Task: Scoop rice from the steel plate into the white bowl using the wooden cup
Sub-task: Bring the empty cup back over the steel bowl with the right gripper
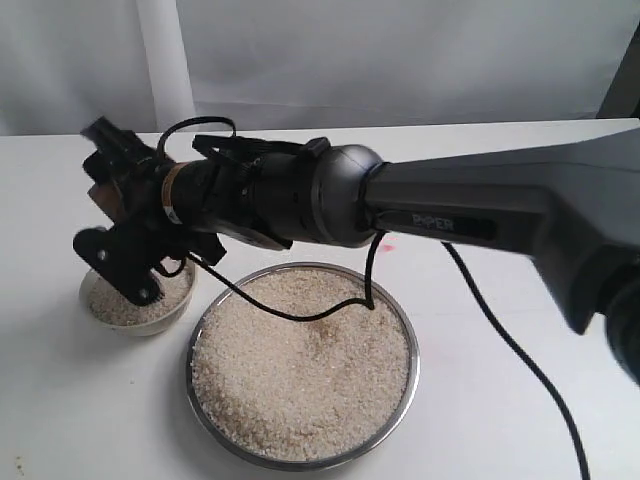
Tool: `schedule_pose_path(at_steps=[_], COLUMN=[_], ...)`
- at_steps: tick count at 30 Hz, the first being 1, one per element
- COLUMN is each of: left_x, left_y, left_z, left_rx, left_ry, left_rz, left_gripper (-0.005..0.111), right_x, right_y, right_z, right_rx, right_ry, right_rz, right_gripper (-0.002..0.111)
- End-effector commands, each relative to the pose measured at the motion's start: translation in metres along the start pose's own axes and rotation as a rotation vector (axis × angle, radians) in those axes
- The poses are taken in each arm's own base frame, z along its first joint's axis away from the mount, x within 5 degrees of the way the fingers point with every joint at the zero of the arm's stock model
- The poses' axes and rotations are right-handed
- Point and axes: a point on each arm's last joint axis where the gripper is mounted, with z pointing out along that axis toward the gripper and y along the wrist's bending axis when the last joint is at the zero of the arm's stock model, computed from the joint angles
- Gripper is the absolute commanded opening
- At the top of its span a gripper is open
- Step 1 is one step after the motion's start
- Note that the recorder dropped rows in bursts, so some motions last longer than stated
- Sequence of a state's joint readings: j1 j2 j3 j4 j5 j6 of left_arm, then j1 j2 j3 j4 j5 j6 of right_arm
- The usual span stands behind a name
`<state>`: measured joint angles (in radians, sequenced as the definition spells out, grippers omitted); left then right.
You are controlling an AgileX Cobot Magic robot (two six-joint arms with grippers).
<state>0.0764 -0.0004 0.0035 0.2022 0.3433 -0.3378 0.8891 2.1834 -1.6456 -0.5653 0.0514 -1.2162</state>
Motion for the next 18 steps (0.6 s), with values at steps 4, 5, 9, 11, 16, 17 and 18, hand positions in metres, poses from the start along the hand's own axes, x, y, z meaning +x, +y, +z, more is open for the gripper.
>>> schedule_pose_path(at_steps=[4, 5, 9, 11, 16, 17, 18], left_x=[-0.002, -0.002, -0.002, -0.002, -0.002, -0.002, -0.002], left_y=[-0.001, -0.001, -0.001, -0.001, -0.001, -0.001, -0.001], left_z=[0.000, 0.000, 0.000, 0.000, 0.000, 0.000, 0.000], left_rx=[0.010, 0.010, 0.010, 0.010, 0.010, 0.010, 0.010], left_ry=[-0.007, -0.007, -0.007, -0.007, -0.007, -0.007, -0.007], left_rz=[-0.006, -0.006, -0.006, -0.006, -0.006, -0.006, -0.006], left_gripper=[0.000, 0.000, 0.000, 0.000, 0.000, 0.000, 0.000], right_x=[0.031, 0.035, 0.047, 0.051, 0.046, 0.044, 0.043], right_y=[-0.043, -0.045, -0.043, -0.034, 0.000, 0.010, 0.020], right_z=[-0.068, -0.077, -0.110, -0.121, -0.132, -0.131, -0.129], right_rx=[-0.096, -0.129, -0.292, -0.412, -0.555, -0.575, -0.594], right_ry=[0.208, 0.248, 0.399, 0.469, 0.499, 0.496, 0.493], right_rz=[0.449, 0.465, 0.491, 0.476, 0.409, 0.376, 0.343], right_gripper=[0.000, 0.000, 0.000, 0.000, 0.000, 0.000, 0.000])
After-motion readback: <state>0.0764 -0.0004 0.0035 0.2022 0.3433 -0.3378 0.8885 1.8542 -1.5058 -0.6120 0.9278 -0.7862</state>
